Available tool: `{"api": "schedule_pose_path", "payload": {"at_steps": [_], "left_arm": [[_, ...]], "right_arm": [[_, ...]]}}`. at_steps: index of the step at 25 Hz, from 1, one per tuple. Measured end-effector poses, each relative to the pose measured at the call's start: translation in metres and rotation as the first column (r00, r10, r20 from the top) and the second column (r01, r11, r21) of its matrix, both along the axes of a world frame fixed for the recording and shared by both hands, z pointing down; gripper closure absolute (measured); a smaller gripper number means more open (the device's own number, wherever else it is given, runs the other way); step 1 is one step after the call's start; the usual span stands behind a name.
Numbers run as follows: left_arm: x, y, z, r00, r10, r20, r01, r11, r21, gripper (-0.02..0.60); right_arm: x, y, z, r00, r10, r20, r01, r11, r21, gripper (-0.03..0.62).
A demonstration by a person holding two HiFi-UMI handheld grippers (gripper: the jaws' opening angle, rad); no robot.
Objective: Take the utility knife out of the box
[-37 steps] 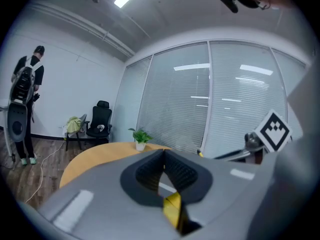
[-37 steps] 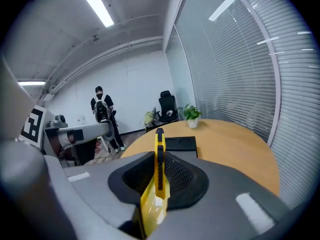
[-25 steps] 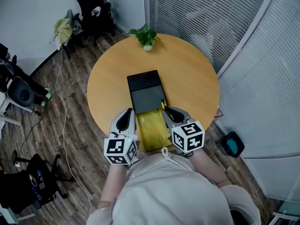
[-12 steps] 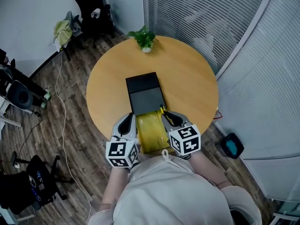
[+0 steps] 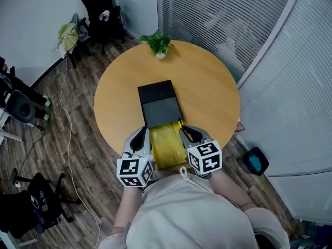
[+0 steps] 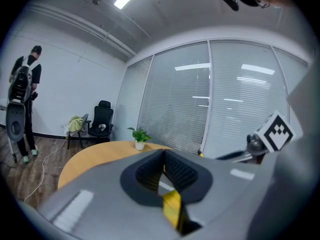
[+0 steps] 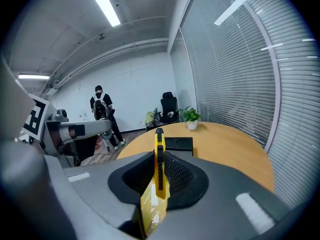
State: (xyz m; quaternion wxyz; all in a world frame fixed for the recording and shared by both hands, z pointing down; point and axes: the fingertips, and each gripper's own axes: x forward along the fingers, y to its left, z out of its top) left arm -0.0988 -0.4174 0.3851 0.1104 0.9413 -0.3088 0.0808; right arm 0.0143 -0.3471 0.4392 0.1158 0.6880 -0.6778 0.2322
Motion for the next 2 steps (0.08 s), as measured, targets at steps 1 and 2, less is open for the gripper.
{"api": "schedule_pose_path", "payload": {"at_steps": [1,2], "left_arm": [[-0.0010,0.0000,-0.0003,1.000,-0.001,-0.001,0.001,1.000,-0.001,0.575],[-0.0021,-0.0001,-0.0005,1.000,-0.003,-0.001,0.003,1.000,-0.001,0.575]], "right_arm": [[-0.0005,0.0008,0.0003,1.000,0.002,0.003,-0.002,1.000,0.000,0.531],[-0.0010,0.0016,0.0008,1.000,0.003,0.006,-0.003,1.000,0.000,0.530]]}}
